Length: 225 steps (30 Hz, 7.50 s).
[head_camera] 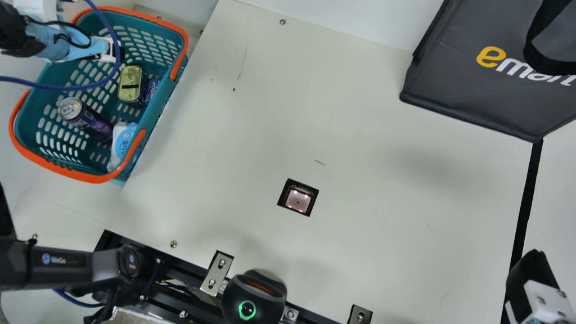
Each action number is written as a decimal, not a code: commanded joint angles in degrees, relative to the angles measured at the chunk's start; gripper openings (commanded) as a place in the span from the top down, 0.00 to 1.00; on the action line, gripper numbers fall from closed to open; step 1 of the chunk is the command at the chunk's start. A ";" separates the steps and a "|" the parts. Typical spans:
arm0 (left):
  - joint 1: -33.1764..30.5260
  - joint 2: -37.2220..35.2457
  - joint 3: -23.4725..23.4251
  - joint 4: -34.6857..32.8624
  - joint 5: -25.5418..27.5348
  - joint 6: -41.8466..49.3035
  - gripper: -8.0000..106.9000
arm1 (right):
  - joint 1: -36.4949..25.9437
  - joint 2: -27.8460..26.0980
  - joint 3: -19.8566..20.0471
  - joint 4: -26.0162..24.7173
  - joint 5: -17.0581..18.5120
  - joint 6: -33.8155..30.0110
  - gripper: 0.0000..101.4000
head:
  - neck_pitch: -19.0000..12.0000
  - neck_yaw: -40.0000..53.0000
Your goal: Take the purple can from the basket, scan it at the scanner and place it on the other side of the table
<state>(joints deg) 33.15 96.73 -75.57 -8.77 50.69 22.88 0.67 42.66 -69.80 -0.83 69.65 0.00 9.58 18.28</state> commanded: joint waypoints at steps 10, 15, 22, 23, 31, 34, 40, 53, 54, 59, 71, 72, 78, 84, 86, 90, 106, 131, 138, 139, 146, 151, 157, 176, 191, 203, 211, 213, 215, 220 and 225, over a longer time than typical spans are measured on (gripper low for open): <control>-0.51 5.09 -1.52 5.14 -0.34 -12.60 0.15 | 0.00 0.00 0.00 0.00 -0.06 0.00 0.06 | -1.66 0.14; -0.37 5.35 -1.56 7.18 0.26 -18.24 0.15 | 0.00 0.00 0.00 0.00 -0.06 0.00 0.06 | -1.66 0.14; 0.48 4.95 -0.85 8.79 1.39 -27.04 0.15 | 0.00 0.00 0.00 0.00 -0.06 0.00 0.06 | -1.66 0.14; 0.60 4.85 -0.67 8.93 1.50 -28.21 0.15 | 0.00 0.00 0.00 0.00 -0.06 0.00 0.06 | -1.66 0.14; 0.93 3.38 1.72 9.52 2.13 -35.33 0.15 | 0.00 0.00 0.00 0.00 -0.06 0.00 0.06 | -1.66 0.14; 0.76 2.67 2.73 10.07 2.29 -38.23 0.15 | 0.00 0.00 0.00 0.00 -0.06 0.00 0.06 | -1.66 0.14; 1.30 1.49 4.22 12.36 3.01 -45.91 0.15 | 0.00 0.00 0.00 0.00 -0.06 0.00 0.06 | -1.66 0.14; 2.65 -0.60 8.19 18.02 2.53 -59.00 0.15 | 0.00 0.00 0.00 0.00 -0.04 0.00 0.06 | -1.66 0.14; 2.69 -0.71 8.43 18.30 2.38 -59.72 0.15 | 0.00 0.00 0.00 0.00 -0.04 0.00 0.06 | -1.66 0.14; 2.99 -0.82 9.52 19.45 0.96 -62.59 0.15 | 0.00 0.00 0.00 0.00 -0.04 0.00 0.06 | -1.66 0.14; 4.10 1.74 12.78 23.26 -5.38 -69.71 0.15 | 0.00 0.00 0.00 0.00 -0.04 0.00 0.06 | -1.66 0.14; 4.12 2.07 12.93 23.47 -5.93 -70.12 0.15 | 0.00 0.00 0.00 0.00 -0.04 0.00 0.06 | -1.66 0.14; 4.10 4.13 13.60 25.61 -8.79 -72.54 0.15 | 0.00 0.00 0.00 0.00 -0.09 0.00 0.06 | -1.66 0.14; 4.01 6.28 13.81 27.38 -10.91 -74.42 0.15 | 0.00 0.00 0.00 0.00 -0.09 0.00 0.06 | -1.66 0.14; 4.03 6.99 13.78 27.75 -11.36 -74.80 0.15 | 0.00 0.00 0.00 0.00 -0.09 0.00 0.06 | -1.66 0.14; 4.04 8.40 13.72 28.26 -11.99 -75.46 0.15 | 0.00 0.00 0.00 0.00 -0.09 0.00 0.06 | -1.66 0.14; 3.90 11.33 13.11 28.78 -12.93 -76.54 0.50 | 0.00 0.00 0.00 0.00 -0.09 0.00 0.06 | -1.66 0.14; 1.32 -7.10 10.97 22.14 -6.04 -67.81 1.00 | 0.00 0.00 0.00 0.00 -0.04 0.00 0.06 | -1.66 0.14; -1.00 -14.17 8.98 20.76 -4.87 -61.78 1.00 | 0.00 0.00 0.00 0.00 -0.04 0.00 0.06 | -1.66 0.14; -1.58 -15.17 8.79 20.79 -4.91 -60.90 1.00 | 0.00 0.00 0.00 0.00 -0.04 0.00 0.06 | -1.66 0.14; -7.09 -21.65 8.14 21.51 -5.51 -54.73 1.00 | 0.00 0.00 0.00 0.00 -0.09 0.00 0.06 | -1.66 0.14; -12.23 -25.35 7.97 21.14 -5.69 -50.89 1.00 | 0.00 0.00 0.00 0.00 -0.09 0.00 0.06 | -1.66 0.14; -18.91 -28.06 7.27 18.46 -4.18 -46.73 1.00 | 0.00 0.00 0.00 0.00 -0.09 0.00 0.06 | -1.66 0.14; -44.52 -31.62 5.40 11.91 6.00 -42.73 1.00 | 0.00 0.00 0.00 0.00 -0.09 0.00 0.06 | -1.66 0.14; -70.29 -27.57 2.46 17.29 14.51 -52.85 1.00 | 0.00 0.00 0.00 0.00 -0.07 0.00 0.06 | -1.66 0.14; -85.15 -20.10 -1.55 20.30 19.21 -63.06 1.00 | 0.00 0.00 0.00 0.00 -0.07 0.00 0.06 | -1.66 0.14; -89.11 -16.18 -0.25 21.21 19.21 -67.21 1.00 | 0.00 0.00 0.00 0.00 -0.07 0.00 0.06 | -1.66 0.14; -89.61 -15.48 0.19 21.41 19.21 -67.87 1.00 | 0.00 0.00 0.00 0.00 -0.07 0.00 0.06 | -1.66 0.14; -90.04 -14.90 0.61 21.49 19.21 -68.47 1.00 | 0.00 0.00 0.00 0.00 -0.15 0.00 0.06 | -1.66 0.14; -90.77 -13.73 1.43 21.38 19.21 -69.57 1.00 | 0.00 0.00 0.00 0.00 -0.09 0.00 0.06 | -1.66 0.14; -91.33 -12.84 2.00 20.89 19.21 -70.47 1.00 | 0.00 0.00 0.00 0.00 -0.09 0.00 0.06 | -1.66 0.14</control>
<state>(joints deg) -58.10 83.75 -73.60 12.23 69.89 -47.45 0.67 42.66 -69.80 -0.83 69.56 0.00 9.58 18.28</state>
